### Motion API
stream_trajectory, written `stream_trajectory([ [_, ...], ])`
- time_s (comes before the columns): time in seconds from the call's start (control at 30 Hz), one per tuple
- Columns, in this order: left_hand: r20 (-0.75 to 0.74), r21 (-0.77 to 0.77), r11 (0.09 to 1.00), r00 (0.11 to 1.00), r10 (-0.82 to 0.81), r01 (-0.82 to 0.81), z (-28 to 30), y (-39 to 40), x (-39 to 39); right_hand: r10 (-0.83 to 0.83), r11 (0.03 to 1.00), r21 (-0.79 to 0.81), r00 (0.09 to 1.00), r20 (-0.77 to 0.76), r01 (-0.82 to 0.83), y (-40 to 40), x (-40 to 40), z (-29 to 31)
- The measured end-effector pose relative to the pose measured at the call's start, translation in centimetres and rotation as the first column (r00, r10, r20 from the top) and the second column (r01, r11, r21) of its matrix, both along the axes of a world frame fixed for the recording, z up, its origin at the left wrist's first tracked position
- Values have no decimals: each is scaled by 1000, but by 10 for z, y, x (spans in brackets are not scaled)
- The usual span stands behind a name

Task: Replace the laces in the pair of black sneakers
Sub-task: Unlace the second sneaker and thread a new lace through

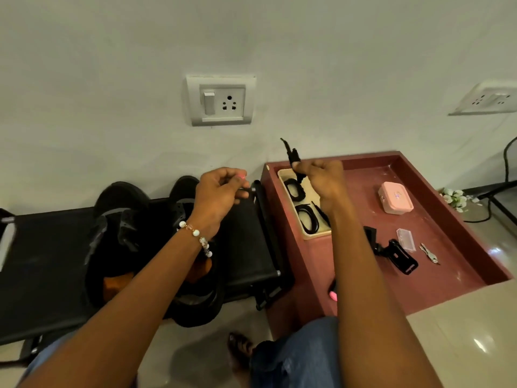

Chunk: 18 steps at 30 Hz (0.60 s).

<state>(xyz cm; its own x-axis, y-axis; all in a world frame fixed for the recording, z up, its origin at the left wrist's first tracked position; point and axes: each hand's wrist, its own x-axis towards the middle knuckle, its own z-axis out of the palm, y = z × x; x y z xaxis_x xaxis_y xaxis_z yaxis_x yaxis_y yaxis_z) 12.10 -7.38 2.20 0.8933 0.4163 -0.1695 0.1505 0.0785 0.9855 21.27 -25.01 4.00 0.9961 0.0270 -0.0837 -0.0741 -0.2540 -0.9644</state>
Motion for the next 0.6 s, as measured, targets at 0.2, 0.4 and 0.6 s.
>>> stream_trajectory([
  [0.2,11,-76,993,996,92,-91,19,39,-39,302,953,-36,953,-9,-302,60,-54,10],
  [0.4,16,-110,987,992,122,-120,30,69,-61,439,890,-127,898,-31,-439,108,-89,17],
  [0.6,-29,-175,961,977,210,-212,22,99,-67,447,894,88,864,-231,-439,129,-88,15],
])
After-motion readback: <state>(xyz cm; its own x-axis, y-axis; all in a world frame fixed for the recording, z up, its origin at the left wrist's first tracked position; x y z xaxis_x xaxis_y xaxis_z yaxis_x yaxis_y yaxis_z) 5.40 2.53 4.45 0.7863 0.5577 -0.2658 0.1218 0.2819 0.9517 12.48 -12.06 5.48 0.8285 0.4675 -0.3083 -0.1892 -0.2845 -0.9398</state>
